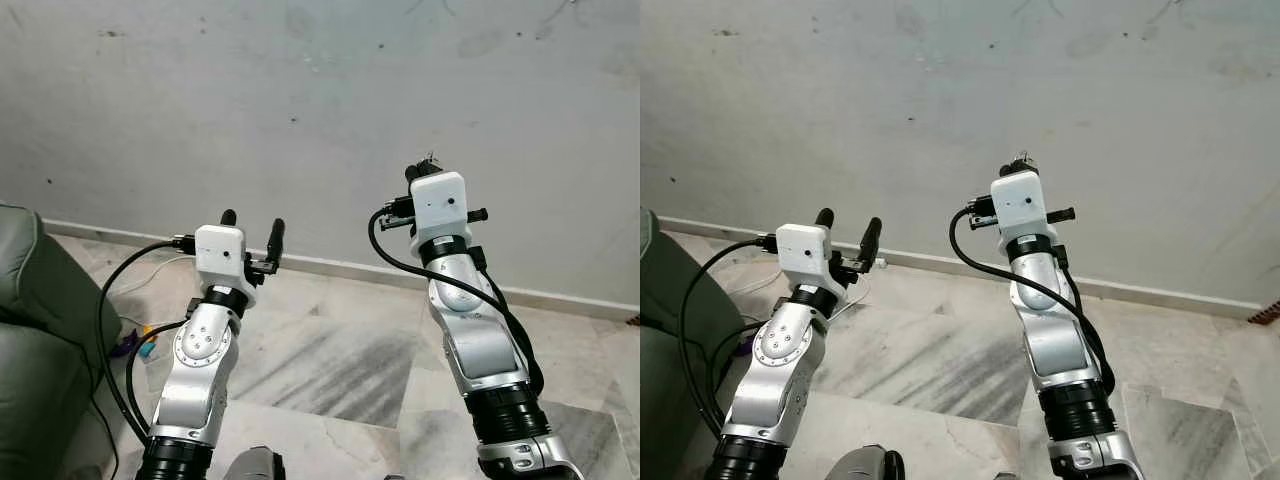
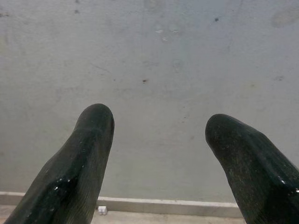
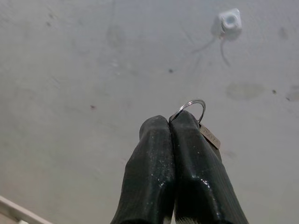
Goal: Hang keys on a hook
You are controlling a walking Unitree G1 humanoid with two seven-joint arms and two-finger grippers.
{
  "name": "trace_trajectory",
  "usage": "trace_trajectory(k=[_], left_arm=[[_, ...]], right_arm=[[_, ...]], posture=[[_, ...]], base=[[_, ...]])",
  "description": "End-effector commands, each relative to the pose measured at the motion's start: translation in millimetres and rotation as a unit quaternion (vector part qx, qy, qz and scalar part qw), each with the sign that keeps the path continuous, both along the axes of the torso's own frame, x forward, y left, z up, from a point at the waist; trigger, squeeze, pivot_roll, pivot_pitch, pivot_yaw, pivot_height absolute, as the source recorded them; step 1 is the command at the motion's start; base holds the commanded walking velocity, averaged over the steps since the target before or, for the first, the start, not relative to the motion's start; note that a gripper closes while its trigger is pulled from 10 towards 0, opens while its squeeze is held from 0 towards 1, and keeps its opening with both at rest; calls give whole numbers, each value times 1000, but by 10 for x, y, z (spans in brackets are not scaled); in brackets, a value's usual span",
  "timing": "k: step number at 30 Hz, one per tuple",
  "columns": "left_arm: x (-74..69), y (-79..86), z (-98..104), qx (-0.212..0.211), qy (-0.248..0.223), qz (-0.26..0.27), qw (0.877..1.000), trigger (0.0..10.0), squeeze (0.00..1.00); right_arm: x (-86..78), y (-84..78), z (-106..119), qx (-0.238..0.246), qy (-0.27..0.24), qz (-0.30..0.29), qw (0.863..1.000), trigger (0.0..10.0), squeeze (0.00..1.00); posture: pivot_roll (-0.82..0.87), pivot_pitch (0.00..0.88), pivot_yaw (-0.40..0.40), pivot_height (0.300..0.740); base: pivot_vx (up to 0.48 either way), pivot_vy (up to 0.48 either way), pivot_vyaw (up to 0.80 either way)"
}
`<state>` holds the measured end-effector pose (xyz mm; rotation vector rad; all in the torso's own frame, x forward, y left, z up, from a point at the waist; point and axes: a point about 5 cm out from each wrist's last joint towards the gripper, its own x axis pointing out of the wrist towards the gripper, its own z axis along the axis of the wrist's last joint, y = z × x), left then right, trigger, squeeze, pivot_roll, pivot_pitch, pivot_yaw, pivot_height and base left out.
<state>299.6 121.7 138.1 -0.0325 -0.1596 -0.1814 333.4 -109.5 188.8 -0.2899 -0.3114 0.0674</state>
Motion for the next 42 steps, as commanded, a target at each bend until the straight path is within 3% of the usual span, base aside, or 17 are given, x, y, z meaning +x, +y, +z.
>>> trace_trajectory(k=[1,31,42], left_arm=[[-19,5,-9,1,-1,-6,1000,10000,0],[-51,-22,-41,2,4,-21,1000,10000,0],[-68,-8,-61,4,7,-18,1000,10000,0]], right_arm=[[7,-9,37,2,-10,-3,1000,10000,0],[12,-74,52,2,-22,-19,1000,10000,0],[10,-32,83,-3,-31,3,1000,10000,0]], posture=[[21,119,23,740],[17,131,27,740],[18,133,27,740]], base=[[251,0,0],[294,0,0],[356,0,0]])
